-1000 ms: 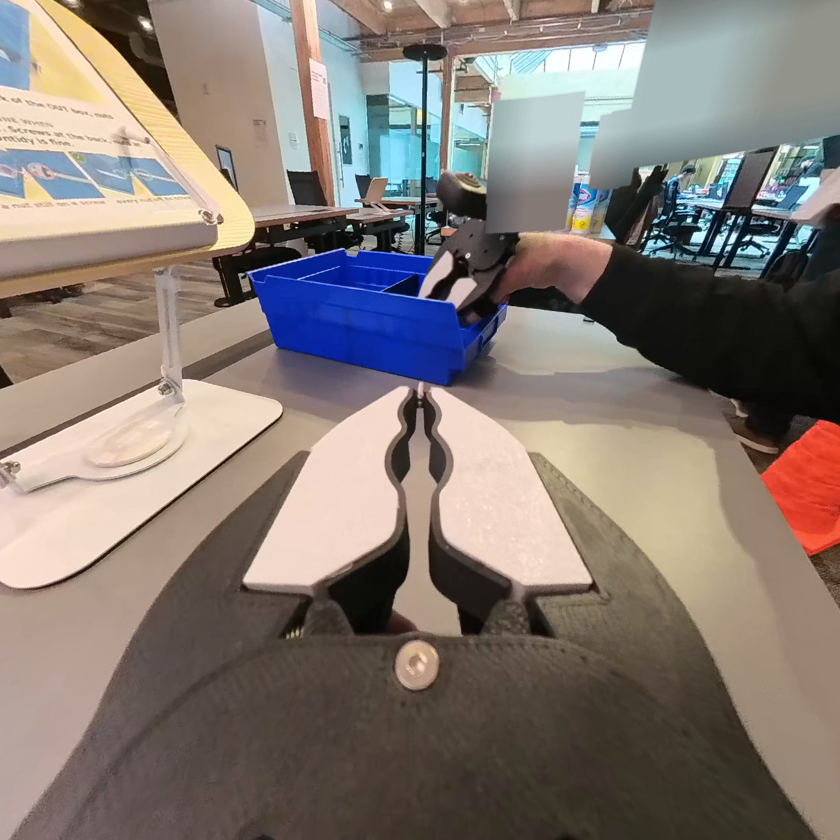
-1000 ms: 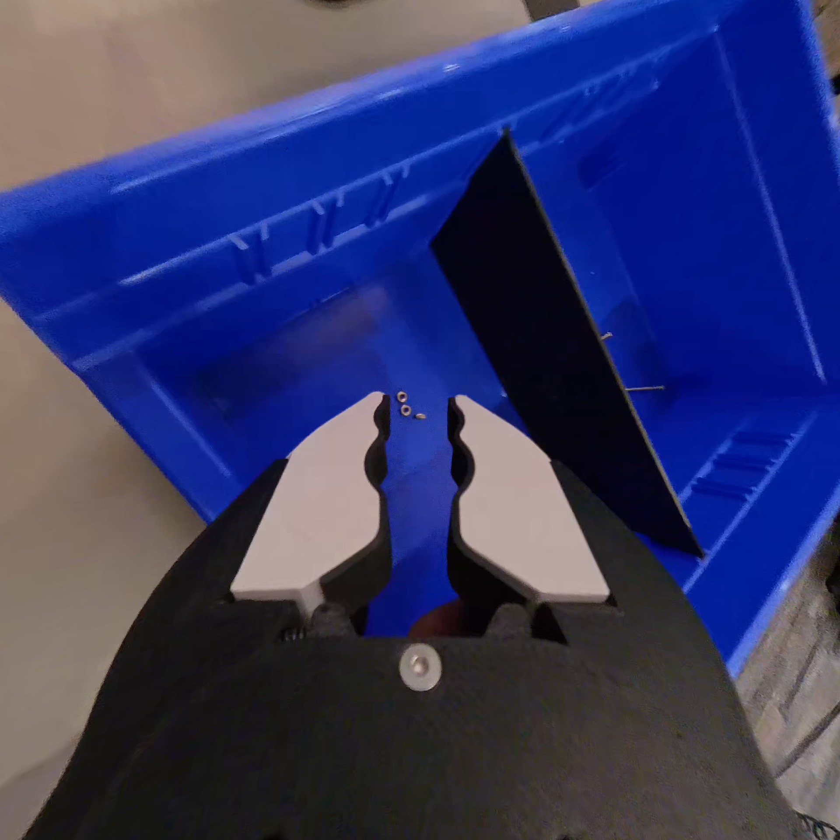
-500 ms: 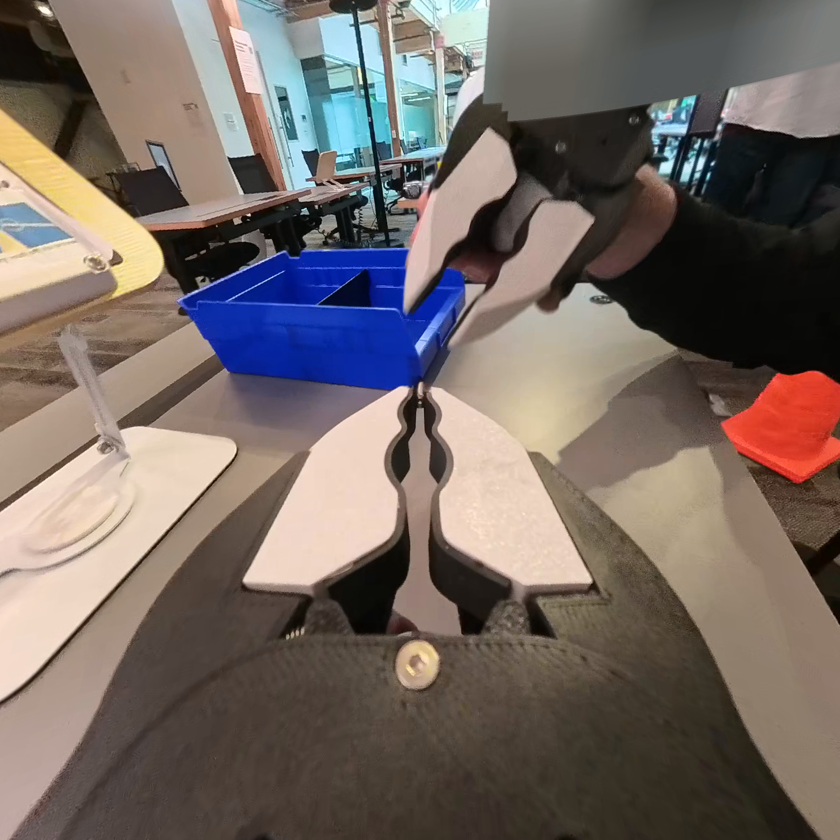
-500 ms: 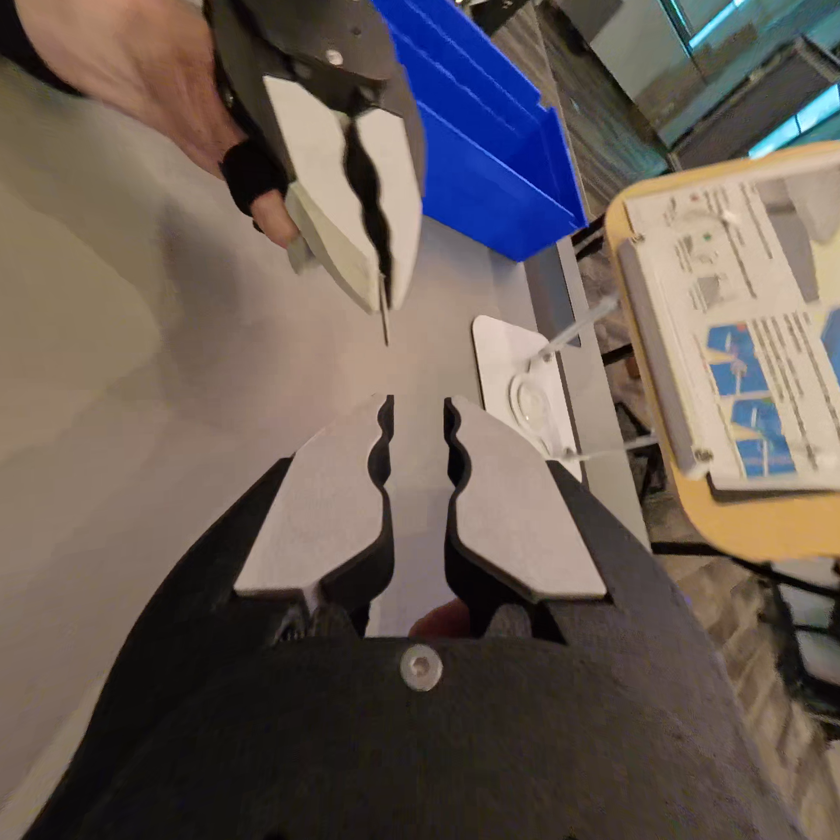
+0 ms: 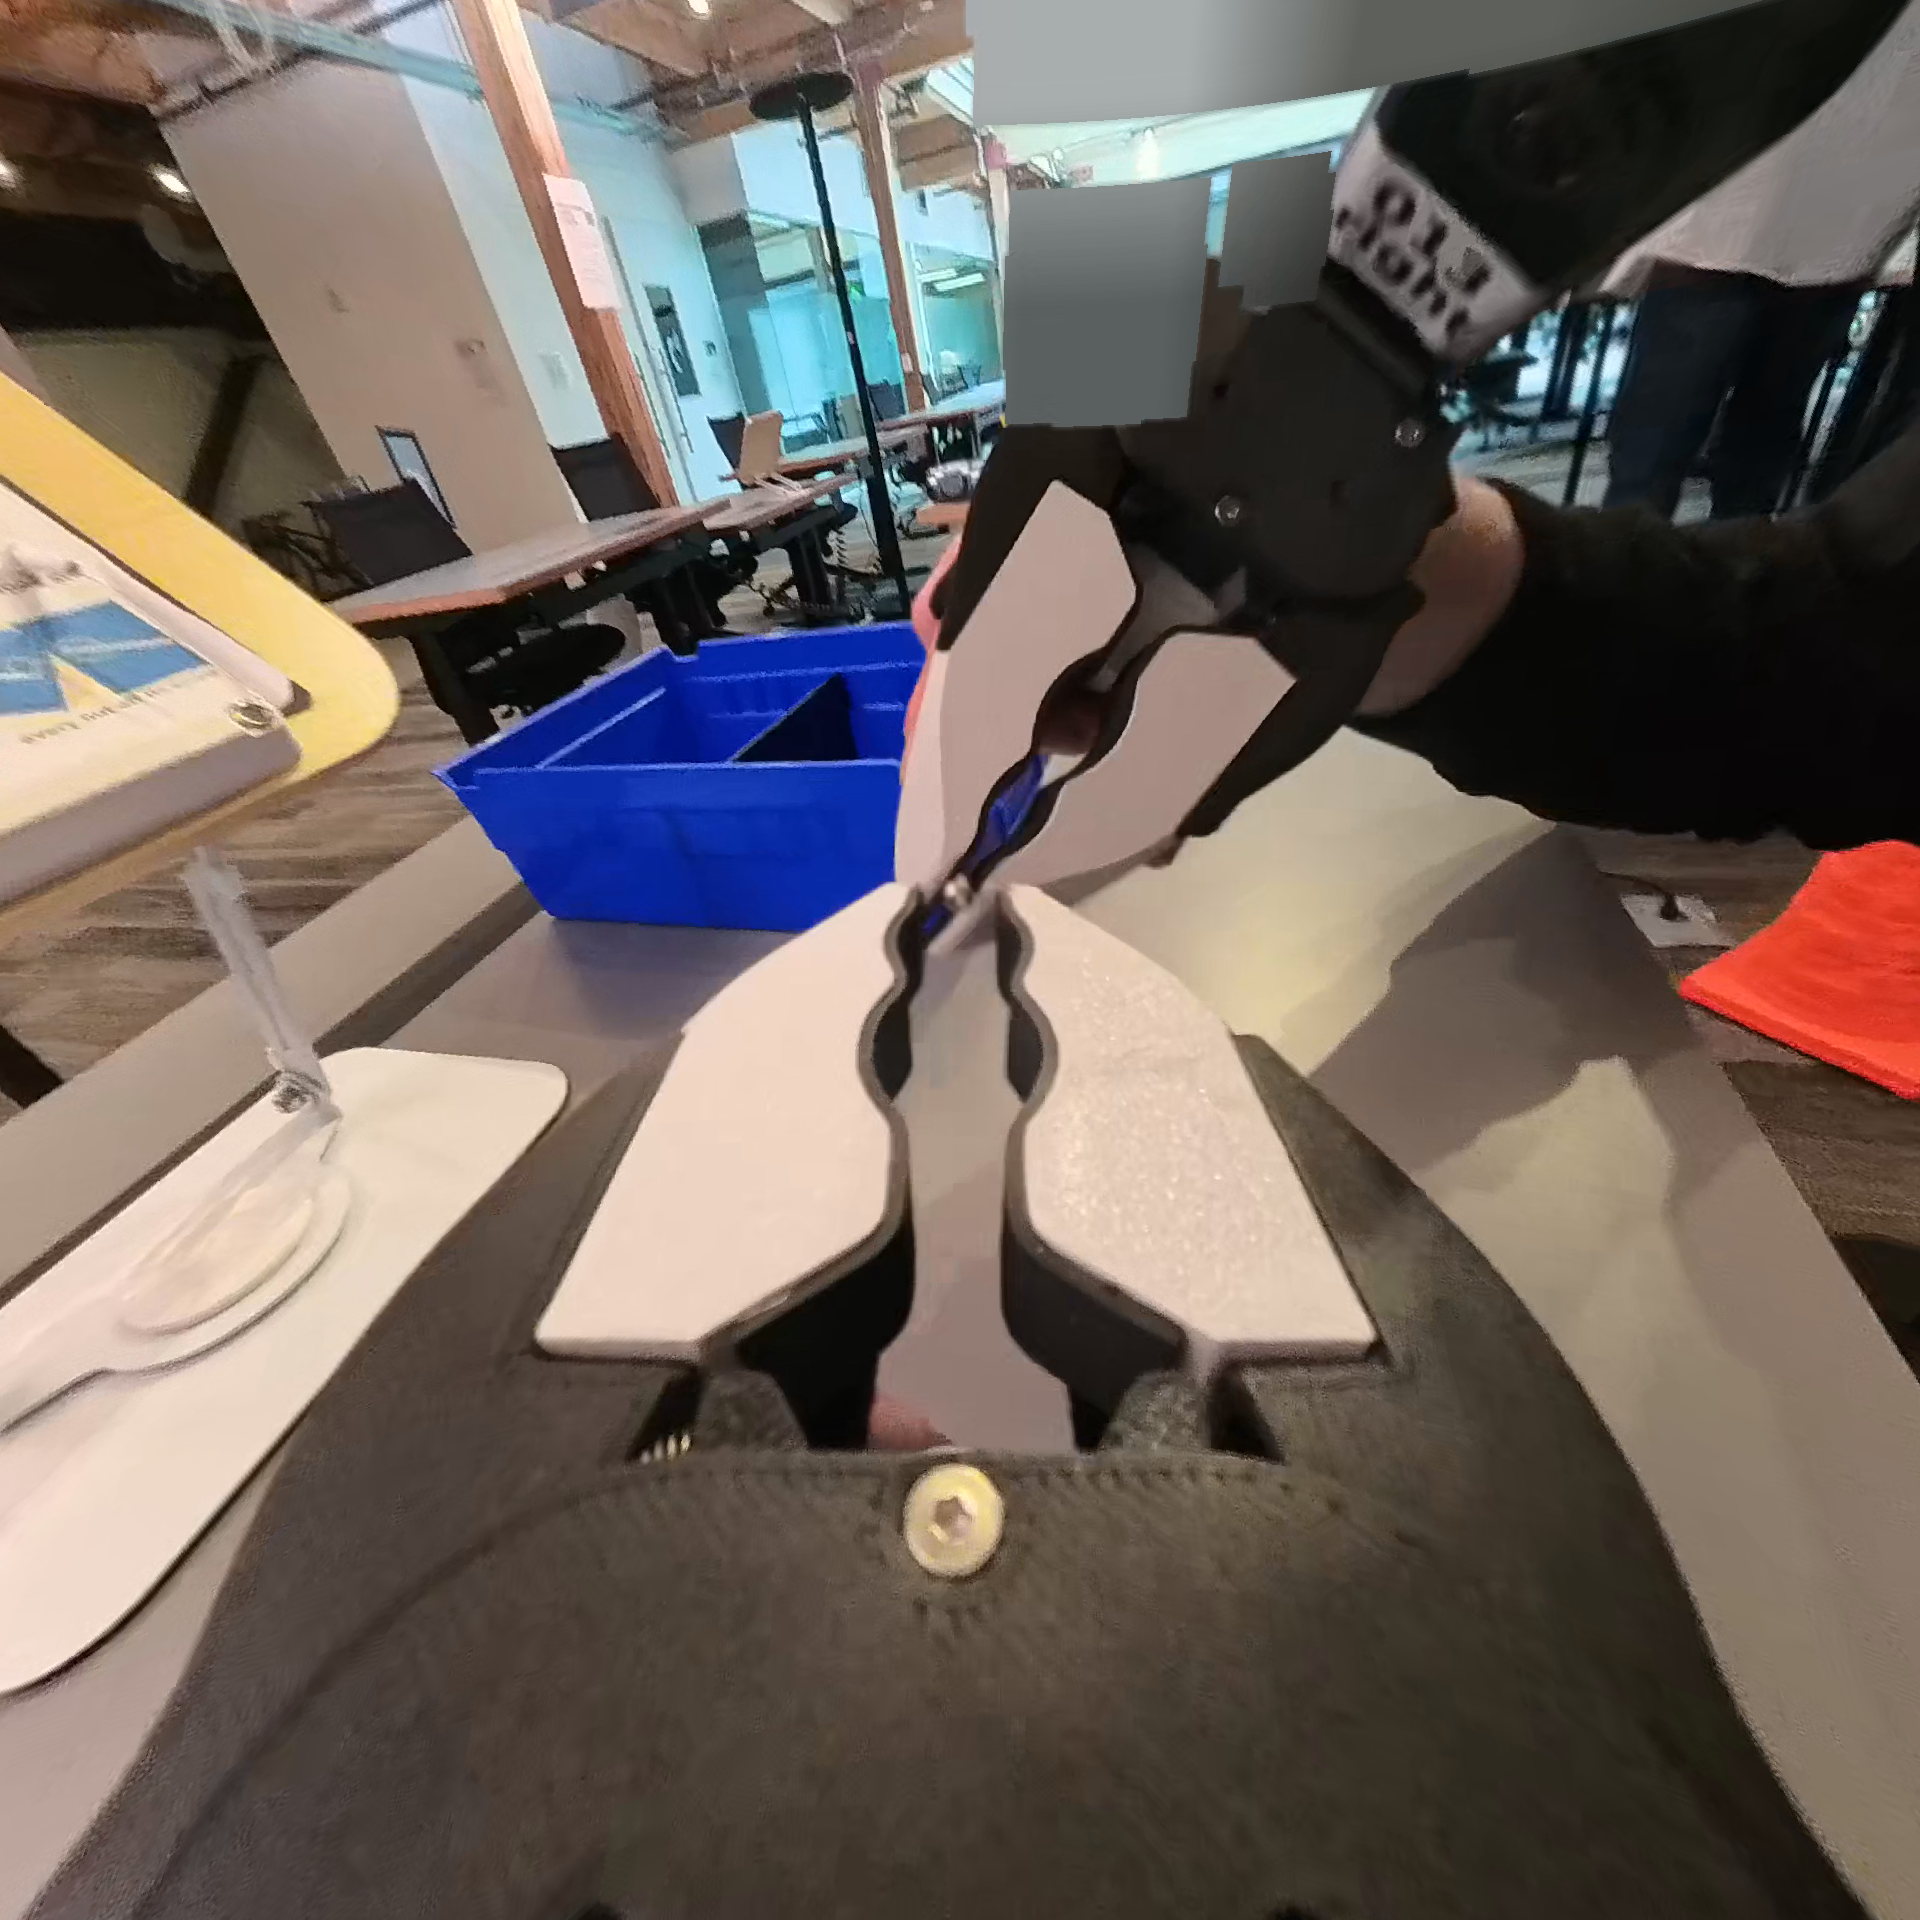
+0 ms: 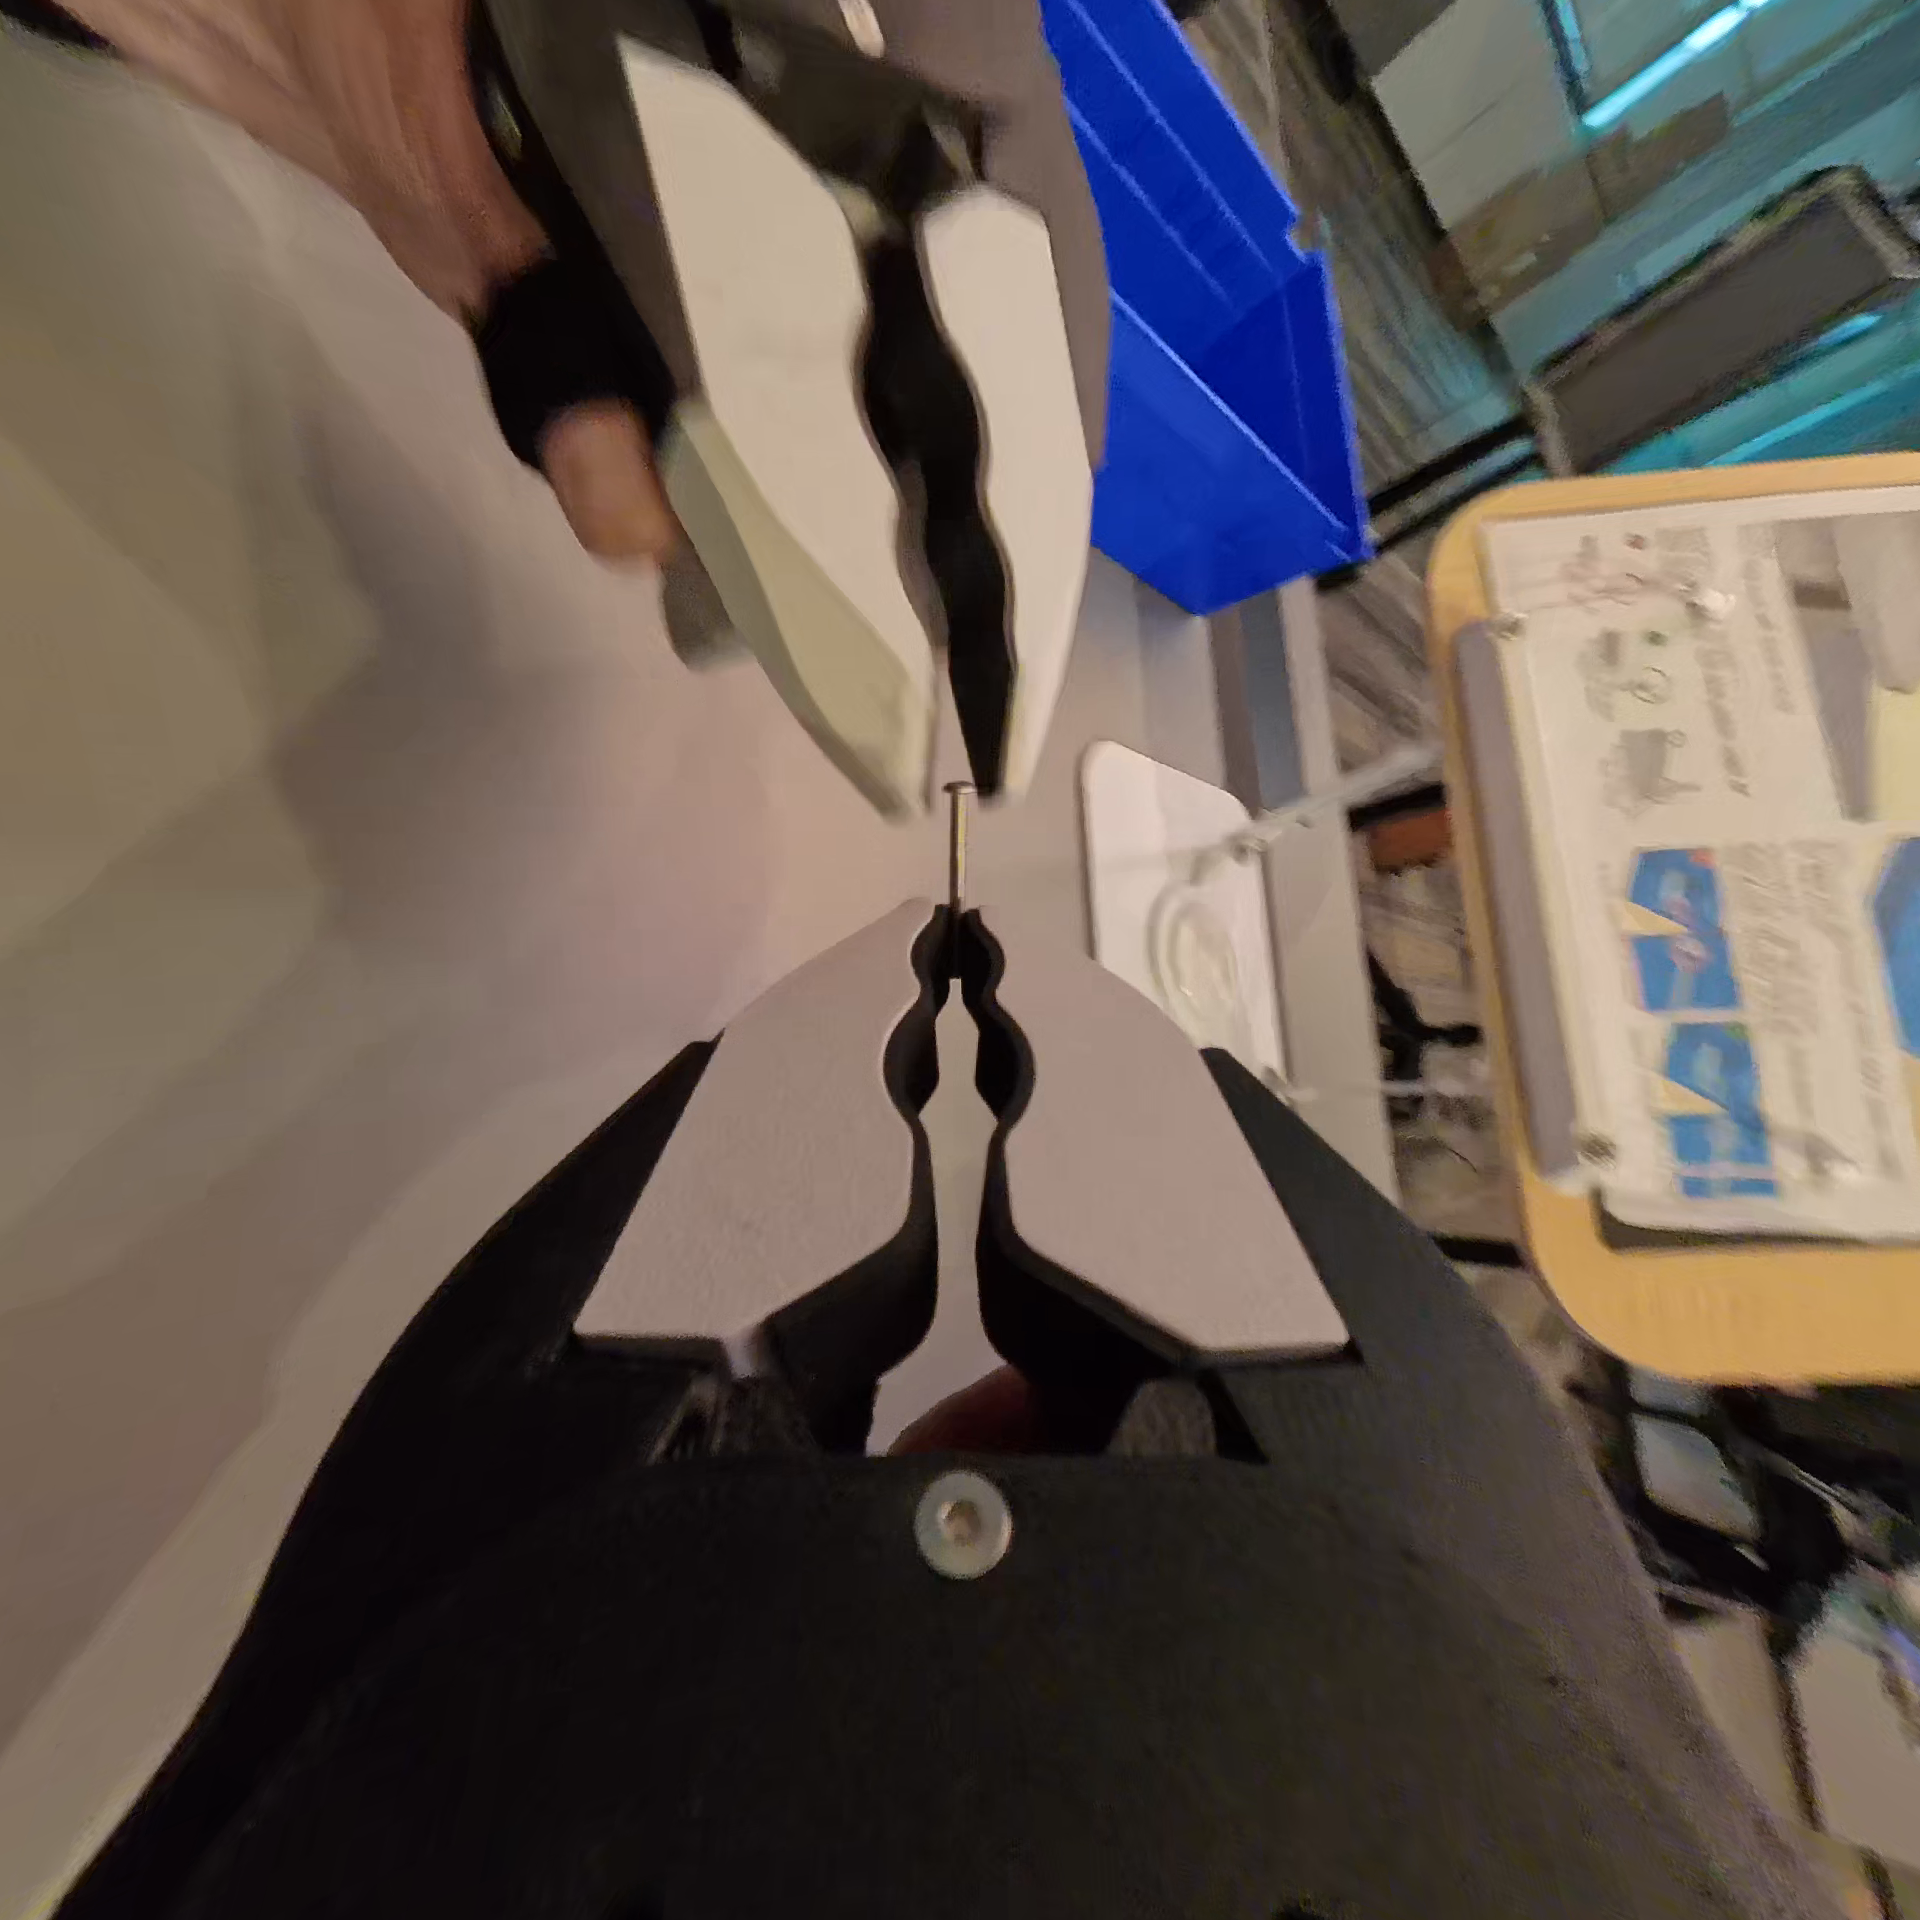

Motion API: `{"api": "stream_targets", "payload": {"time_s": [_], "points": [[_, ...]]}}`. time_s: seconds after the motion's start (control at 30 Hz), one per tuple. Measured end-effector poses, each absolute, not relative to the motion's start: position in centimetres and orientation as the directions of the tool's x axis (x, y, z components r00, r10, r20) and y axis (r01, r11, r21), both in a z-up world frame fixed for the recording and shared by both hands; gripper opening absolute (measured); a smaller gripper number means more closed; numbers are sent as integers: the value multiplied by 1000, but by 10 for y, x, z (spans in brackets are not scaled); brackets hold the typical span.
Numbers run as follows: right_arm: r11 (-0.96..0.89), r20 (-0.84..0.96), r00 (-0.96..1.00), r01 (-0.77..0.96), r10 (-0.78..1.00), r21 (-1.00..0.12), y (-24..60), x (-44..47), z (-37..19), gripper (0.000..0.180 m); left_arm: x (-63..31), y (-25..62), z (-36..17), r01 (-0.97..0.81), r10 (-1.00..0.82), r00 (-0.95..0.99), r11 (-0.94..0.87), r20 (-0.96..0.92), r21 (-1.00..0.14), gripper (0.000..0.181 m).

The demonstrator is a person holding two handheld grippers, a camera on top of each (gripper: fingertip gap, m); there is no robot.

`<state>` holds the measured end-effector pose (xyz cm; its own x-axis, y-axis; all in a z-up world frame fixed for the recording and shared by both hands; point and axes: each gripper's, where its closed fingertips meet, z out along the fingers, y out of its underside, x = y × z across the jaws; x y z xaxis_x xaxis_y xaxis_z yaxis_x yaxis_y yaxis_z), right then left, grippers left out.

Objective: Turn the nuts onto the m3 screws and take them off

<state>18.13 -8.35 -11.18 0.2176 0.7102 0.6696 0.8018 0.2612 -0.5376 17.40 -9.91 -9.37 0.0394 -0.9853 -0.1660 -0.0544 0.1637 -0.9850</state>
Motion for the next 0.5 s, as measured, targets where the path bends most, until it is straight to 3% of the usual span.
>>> {"api": "stream_targets", "payload": {"time_s": [0.03, 0.1, 0.27, 0.33, 0.5], "points": [[245, 686, 241, 812, 687, -530, -79, 192, -107, 1, 169, -96, -90, -43, -986, 54, 157, -159, -987, 20], [191, 684, 328, 802, 652, -567, -66, 224, -90, 1, 155, -85, -88, -43, -981, 103, 160, -163, -986, 23], [-70, 718, 554, 809, 422, -583, 3, 368, -46, 2, 125, -60, -113, -137, -957, 207, 178, -204, -974, 0], [-223, 701, 597, 800, 389, -557, 39, 429, -62, 3, 121, -52, -127, -175, -951, 240, 154, -193, -973, 0], [-486, 522, 689, 724, 503, -489, 92, 502, -136, 2, 119, -43, -133, -184, -944, 276, 136, -184, -973, 0]]}}
